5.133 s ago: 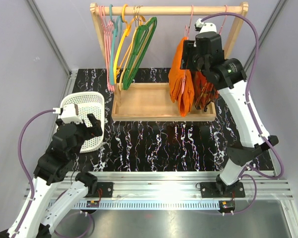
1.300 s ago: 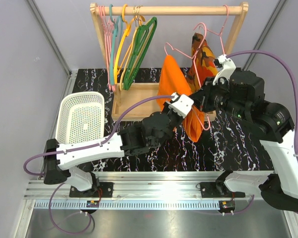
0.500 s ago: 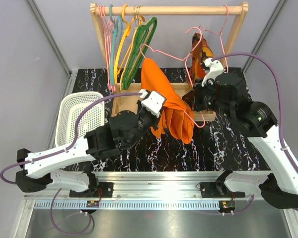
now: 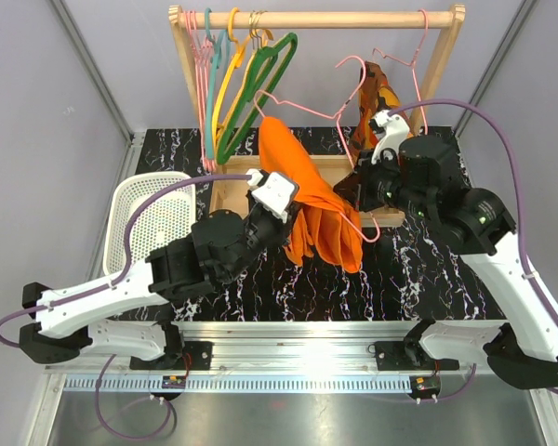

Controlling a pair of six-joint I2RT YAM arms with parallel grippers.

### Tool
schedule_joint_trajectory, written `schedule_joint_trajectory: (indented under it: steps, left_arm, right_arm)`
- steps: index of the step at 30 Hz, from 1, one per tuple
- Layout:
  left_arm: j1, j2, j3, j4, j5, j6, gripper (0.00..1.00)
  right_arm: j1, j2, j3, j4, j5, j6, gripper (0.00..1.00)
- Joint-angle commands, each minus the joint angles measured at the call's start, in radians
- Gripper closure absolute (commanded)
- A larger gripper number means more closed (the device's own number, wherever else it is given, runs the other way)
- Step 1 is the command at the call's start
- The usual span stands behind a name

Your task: Remove the trousers from the hanger

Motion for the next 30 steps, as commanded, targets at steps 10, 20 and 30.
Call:
schedule_joint_trajectory:
  steps: [10, 20, 30]
  left_arm:
    - [-0.022, -0.147, 0.131, 0.136, -0.009, 0.087, 1.00]
    - [-0.023, -0.158, 0.162, 0.148, 0.013, 0.131, 1.00]
    - [-0.023, -0.178, 0.234, 0.129, 0.086, 0.139, 1.00]
  right_arm:
    - [-0.010, -0.177, -0.339, 0.096, 0.007, 0.040, 1.00]
    - [-0.010, -0.337, -0.584, 0.056, -0.036, 0.098, 1.00]
    - [-0.012, -0.360, -0.661, 0.011, 0.024, 0.106, 1.00]
